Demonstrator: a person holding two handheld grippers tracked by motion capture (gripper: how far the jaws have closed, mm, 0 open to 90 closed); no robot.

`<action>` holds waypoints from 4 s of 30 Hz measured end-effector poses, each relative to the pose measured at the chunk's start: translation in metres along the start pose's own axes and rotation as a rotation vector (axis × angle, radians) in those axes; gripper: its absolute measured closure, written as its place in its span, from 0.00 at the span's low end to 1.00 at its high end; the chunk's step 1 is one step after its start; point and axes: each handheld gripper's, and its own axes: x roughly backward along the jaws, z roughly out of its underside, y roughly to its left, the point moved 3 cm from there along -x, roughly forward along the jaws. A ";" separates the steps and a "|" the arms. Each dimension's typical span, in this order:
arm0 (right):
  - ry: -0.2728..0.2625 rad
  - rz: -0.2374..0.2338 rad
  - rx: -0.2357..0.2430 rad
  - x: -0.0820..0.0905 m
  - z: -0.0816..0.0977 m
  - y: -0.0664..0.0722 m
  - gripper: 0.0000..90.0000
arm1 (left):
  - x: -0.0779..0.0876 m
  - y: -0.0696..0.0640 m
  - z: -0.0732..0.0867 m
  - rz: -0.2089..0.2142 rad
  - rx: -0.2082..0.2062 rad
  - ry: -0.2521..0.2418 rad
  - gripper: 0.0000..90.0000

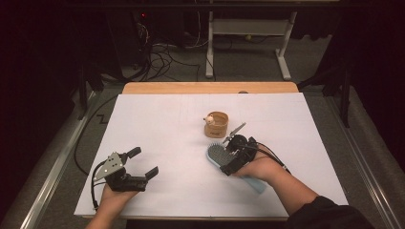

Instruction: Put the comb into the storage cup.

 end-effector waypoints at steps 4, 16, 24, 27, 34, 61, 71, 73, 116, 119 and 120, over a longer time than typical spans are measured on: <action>0.003 -0.002 0.004 -0.003 -0.005 0.000 0.00 | 0.000 0.000 0.000 -0.002 0.000 0.000 0.01; 0.039 0.002 0.031 -0.016 -0.019 0.001 0.00 | 0.000 0.000 0.000 -0.001 -0.002 -0.001 0.01; 0.068 -0.009 0.031 -0.024 -0.027 0.000 0.00 | 0.001 0.000 0.001 0.002 -0.001 -0.002 0.01; 0.079 -0.003 0.042 -0.027 -0.029 0.001 0.00 | 0.000 0.000 0.001 0.007 -0.003 0.000 0.01; 0.114 0.007 0.046 -0.035 -0.034 0.002 0.00 | -0.001 -0.001 0.001 0.018 -0.002 0.006 0.01; 0.163 0.014 0.020 -0.043 -0.039 -0.002 0.14 | 0.000 -0.002 0.001 0.027 0.005 -0.001 0.01; 0.175 0.014 0.031 -0.041 -0.041 0.001 0.21 | 0.000 -0.002 0.001 0.025 0.007 -0.004 0.01; 0.179 0.015 0.028 -0.041 -0.041 0.002 0.21 | 0.000 -0.002 0.001 0.024 0.007 -0.004 0.01; 0.209 0.015 -0.011 -0.042 -0.045 0.002 0.23 | -0.001 -0.002 0.002 0.022 0.000 -0.003 0.01; 0.208 0.012 -0.004 -0.042 -0.045 0.001 0.23 | -0.001 0.000 0.002 0.017 0.009 -0.009 0.01; 0.206 0.011 -0.009 -0.041 -0.045 0.000 0.23 | -0.001 0.000 0.002 0.012 0.007 -0.010 0.01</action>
